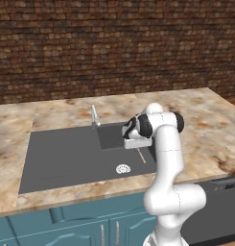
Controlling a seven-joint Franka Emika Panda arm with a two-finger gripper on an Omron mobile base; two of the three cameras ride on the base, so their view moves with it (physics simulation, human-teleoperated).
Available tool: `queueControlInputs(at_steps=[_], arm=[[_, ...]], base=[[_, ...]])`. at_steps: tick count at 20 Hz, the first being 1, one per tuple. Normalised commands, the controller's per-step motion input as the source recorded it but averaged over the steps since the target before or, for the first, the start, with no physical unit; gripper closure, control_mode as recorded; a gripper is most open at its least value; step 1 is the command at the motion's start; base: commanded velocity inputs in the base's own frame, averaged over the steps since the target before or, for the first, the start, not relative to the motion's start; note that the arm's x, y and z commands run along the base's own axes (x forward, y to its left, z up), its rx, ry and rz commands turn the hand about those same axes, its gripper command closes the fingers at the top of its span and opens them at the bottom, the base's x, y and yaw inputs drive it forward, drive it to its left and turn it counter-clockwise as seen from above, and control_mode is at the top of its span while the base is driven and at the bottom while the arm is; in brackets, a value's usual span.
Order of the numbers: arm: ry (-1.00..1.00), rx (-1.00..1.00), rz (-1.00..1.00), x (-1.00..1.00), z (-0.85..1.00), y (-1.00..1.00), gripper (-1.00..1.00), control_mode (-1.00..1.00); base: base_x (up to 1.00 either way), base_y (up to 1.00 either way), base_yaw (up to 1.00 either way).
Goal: Pick up the dish brush and dish brush from the sink, and place them back in the cabinet, and close the cabinet door.
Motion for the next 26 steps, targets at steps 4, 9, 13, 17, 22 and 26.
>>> queueControlInputs(at_steps=[4, 9, 13, 17, 22, 26], arm=[[0.0, 0.02, 0.0, -0.08, 0.31, 0.0, 1.0, -1.0], [0.0, 0.02, 0.0, -0.08, 0.37, 0.0, 1.0, -1.0], [0.0, 0.01, 0.0, -0.29, 0.34, 0.0, 1.0, -1.0], [0.0, 0.0, 0.0, -0.32, 0.31, 0.0, 1.0, -1.0], [0.0, 0.0, 0.0, -0.33, 0.32, 0.0, 1.0, -1.0], [0.0, 0.0, 0.0, -0.35, 0.4, 0.0, 1.0, -1.0]], base=[[0.0, 0.0, 0.0], [0.0, 0.0, 0.0], [0.0, 0.0, 0.0], [0.0, 0.0, 0.0], [0.0, 0.0, 0.0], [0.0, 0.0, 0.0]])
